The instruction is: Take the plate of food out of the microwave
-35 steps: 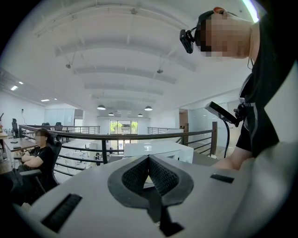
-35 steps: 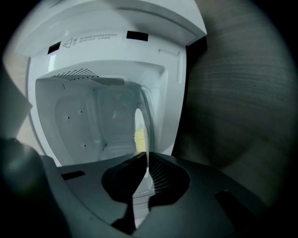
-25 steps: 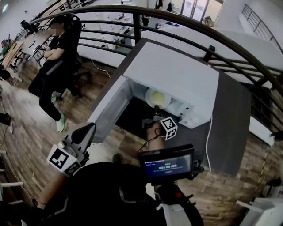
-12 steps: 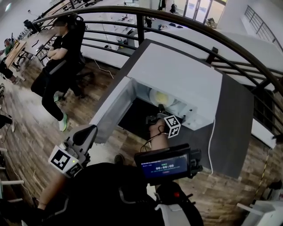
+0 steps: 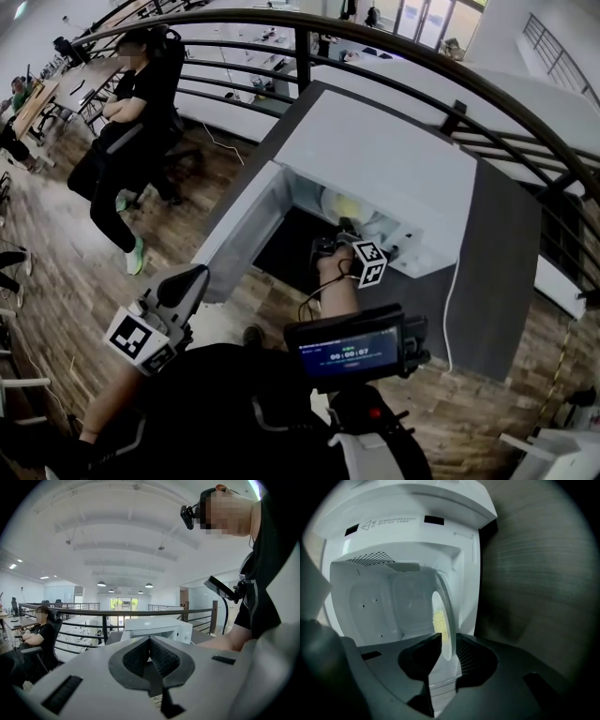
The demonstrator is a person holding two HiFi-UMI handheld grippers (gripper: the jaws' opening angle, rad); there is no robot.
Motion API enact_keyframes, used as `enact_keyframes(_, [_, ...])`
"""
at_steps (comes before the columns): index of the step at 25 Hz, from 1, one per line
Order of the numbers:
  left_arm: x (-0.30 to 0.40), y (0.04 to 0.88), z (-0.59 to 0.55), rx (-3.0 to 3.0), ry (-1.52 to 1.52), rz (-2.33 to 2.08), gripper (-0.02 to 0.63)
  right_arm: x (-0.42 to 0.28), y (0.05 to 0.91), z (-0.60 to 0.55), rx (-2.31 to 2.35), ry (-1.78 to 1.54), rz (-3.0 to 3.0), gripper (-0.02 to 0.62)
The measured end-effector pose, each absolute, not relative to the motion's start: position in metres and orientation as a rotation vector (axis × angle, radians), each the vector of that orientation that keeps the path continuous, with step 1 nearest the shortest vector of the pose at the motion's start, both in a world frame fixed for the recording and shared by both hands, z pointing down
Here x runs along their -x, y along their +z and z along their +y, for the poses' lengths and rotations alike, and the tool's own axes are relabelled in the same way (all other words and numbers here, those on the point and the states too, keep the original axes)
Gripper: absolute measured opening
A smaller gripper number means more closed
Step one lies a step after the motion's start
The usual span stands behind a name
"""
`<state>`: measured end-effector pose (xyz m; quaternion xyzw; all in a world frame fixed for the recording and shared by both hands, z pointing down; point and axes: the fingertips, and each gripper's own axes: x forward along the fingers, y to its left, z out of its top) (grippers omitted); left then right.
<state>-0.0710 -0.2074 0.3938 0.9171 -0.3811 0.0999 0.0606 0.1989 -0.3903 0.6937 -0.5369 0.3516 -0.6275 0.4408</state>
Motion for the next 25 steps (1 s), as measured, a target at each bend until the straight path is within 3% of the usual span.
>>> enact_keyframes(8, [0.075, 0.393, -0.213, -2.784, 0.321, -1.152, 0.003, -0.198, 0.694, -0.388, 1.326, -1.550, 0.833, 0.077])
enact_keyframes(10, [0.077, 0.395, -0.214, -2.774, 0.320, -1.157, 0.003, -0.196, 0.693, -0.389, 1.333, -1.557, 0.836, 0.026])
enact_keyframes(25, [0.067, 0.395, -0.205, -2.813, 0.324, -1.078, 0.003, -0.197, 0.683, -0.355, 1.312, -1.442, 1.067, 0.006])
